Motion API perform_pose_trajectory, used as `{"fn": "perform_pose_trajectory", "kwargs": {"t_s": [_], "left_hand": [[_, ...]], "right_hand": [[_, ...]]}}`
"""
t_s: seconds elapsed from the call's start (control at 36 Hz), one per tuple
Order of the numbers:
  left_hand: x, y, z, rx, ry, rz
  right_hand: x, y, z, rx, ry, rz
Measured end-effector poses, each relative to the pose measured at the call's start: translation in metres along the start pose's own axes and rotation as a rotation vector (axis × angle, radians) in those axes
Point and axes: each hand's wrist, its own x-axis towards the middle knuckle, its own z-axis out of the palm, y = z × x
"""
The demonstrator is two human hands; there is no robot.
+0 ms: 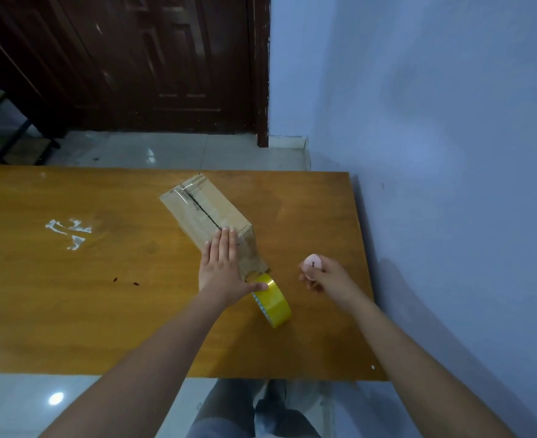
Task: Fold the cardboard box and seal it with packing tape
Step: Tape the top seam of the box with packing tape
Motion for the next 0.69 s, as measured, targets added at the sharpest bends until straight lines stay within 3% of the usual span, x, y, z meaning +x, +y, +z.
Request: {"fn": "perform_pose_trajectory", "kwargs": {"t_s": [0.25, 0.39, 0.69], "left_hand": [[-0.002, 0.002, -0.003, -0.008, -0.016, -0.011], [-0.004, 0.002, -0.004, -0.005, -0.037, -0.012], [-0.006, 0.006, -0.007, -0.007, -0.067, -0.027]], "right_hand": [[-0.016, -0.046, 0.015, 0.312, -0.158, -0.008], [-0.020, -0.062, 0.016, 0.044, -0.134, -0.083], [-0.027, -0.072, 0.023, -0.009, -0.091, -0.171]]}}
